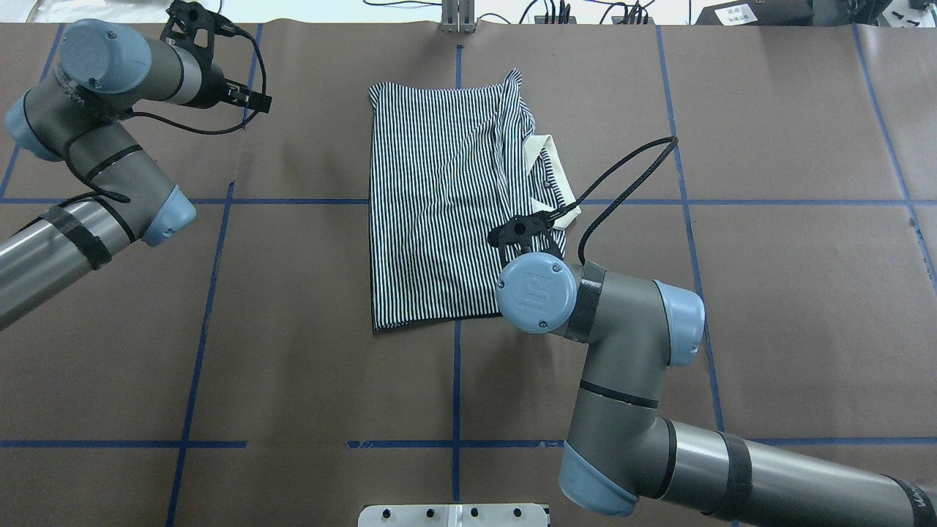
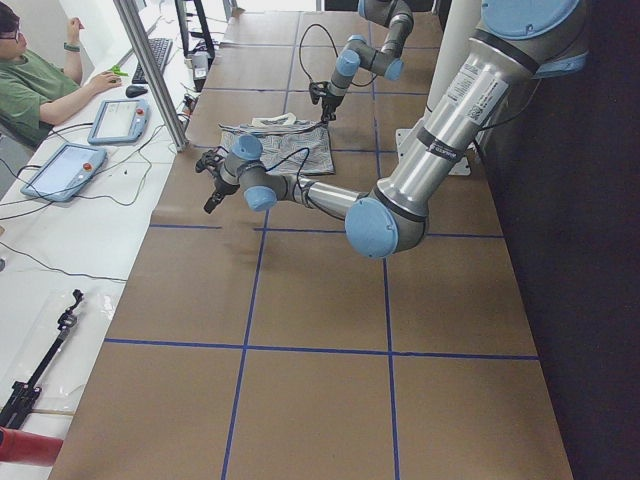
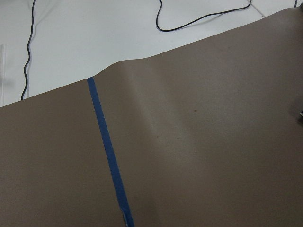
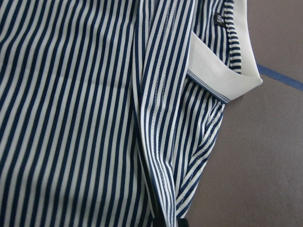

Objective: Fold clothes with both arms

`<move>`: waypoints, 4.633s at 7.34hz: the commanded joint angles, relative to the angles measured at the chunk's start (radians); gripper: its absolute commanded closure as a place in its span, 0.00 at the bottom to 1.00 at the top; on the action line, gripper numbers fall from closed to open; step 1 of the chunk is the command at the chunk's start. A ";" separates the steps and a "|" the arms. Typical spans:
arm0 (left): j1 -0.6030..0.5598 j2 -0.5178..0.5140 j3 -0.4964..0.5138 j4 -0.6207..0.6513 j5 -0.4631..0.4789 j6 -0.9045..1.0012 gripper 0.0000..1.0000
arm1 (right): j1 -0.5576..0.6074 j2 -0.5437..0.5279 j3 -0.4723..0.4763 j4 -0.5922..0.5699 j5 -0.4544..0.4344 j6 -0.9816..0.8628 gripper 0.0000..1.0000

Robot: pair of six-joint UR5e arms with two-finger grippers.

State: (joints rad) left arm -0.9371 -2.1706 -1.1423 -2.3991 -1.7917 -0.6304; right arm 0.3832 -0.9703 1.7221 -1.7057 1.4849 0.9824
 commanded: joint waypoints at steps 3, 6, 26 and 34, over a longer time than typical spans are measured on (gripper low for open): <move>0.009 0.000 0.000 -0.002 0.000 -0.011 0.00 | 0.002 -0.023 0.026 -0.002 -0.008 -0.005 1.00; 0.043 -0.002 -0.005 -0.002 0.000 -0.089 0.00 | -0.006 -0.177 0.148 0.000 -0.011 0.054 1.00; 0.597 0.118 -0.556 0.330 0.172 -0.956 0.49 | 0.126 -0.436 0.131 0.833 0.161 0.458 0.00; 0.595 0.112 -0.540 0.330 0.181 -0.953 0.58 | 0.126 -0.438 0.129 0.830 0.157 0.460 0.00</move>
State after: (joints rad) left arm -0.3414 -2.0587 -1.6828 -2.0693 -1.6135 -1.5844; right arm 0.5093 -1.4082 1.8515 -0.8759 1.6420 1.4408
